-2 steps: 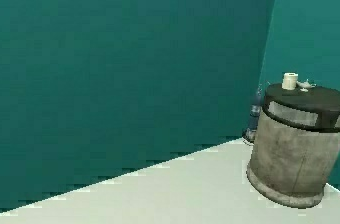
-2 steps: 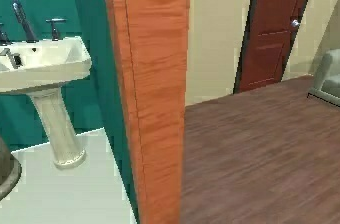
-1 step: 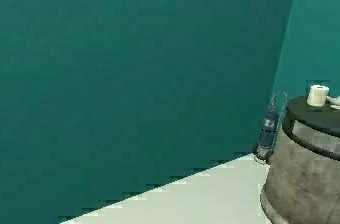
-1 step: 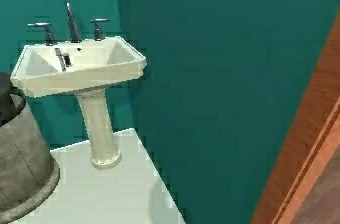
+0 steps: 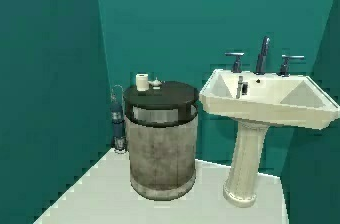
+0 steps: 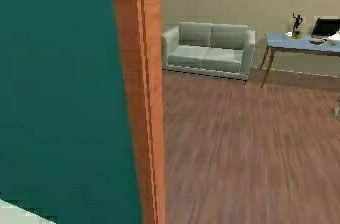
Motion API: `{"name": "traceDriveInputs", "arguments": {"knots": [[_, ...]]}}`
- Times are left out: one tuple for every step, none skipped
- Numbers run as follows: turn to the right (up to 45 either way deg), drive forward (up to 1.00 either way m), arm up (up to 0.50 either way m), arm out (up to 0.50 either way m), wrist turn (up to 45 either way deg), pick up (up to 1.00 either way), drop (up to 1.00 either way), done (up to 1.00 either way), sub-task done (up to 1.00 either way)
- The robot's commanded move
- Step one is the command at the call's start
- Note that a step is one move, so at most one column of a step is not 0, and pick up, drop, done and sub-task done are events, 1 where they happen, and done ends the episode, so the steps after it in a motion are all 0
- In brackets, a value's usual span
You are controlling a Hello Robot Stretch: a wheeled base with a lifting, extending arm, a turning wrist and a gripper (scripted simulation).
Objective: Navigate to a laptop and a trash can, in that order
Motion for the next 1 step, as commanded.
{"name": "traceDriveInputs", "arguments": {"knots": [[33.0, 0.0, 0.0, 0.0, 0.0, 0.0, 0.0, 0.0, 0.0]]}}
